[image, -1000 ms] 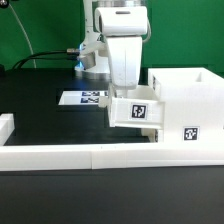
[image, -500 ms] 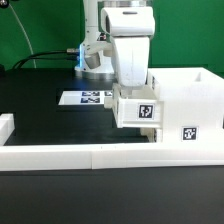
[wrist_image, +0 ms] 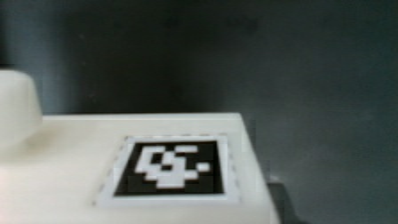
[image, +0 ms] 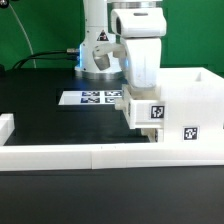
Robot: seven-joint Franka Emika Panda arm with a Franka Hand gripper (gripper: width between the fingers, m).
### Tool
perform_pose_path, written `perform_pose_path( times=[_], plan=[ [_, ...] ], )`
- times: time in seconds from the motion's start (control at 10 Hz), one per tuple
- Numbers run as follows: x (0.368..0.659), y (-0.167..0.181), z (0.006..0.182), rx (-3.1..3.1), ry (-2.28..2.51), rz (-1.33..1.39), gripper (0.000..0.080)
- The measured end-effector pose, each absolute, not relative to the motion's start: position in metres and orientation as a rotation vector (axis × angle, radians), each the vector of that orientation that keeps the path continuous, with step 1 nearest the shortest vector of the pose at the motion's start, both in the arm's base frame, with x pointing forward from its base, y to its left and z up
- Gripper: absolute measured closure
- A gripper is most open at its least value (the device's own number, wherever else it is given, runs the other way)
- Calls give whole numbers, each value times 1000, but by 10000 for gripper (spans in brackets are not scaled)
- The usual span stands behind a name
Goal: Assemble drawer
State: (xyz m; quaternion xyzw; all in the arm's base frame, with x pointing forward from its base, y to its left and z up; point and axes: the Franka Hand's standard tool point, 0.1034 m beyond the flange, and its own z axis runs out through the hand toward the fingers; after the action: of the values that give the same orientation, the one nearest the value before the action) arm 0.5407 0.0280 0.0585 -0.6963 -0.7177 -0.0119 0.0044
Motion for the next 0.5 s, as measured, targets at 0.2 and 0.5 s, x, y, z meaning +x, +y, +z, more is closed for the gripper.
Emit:
perform_pose_path(
  times=[0.2,0.5],
  plan=[
    [541,27,58,-2183,-2246,-36,755],
    [541,26,67,-2245,-2203,-50,545]
  ],
)
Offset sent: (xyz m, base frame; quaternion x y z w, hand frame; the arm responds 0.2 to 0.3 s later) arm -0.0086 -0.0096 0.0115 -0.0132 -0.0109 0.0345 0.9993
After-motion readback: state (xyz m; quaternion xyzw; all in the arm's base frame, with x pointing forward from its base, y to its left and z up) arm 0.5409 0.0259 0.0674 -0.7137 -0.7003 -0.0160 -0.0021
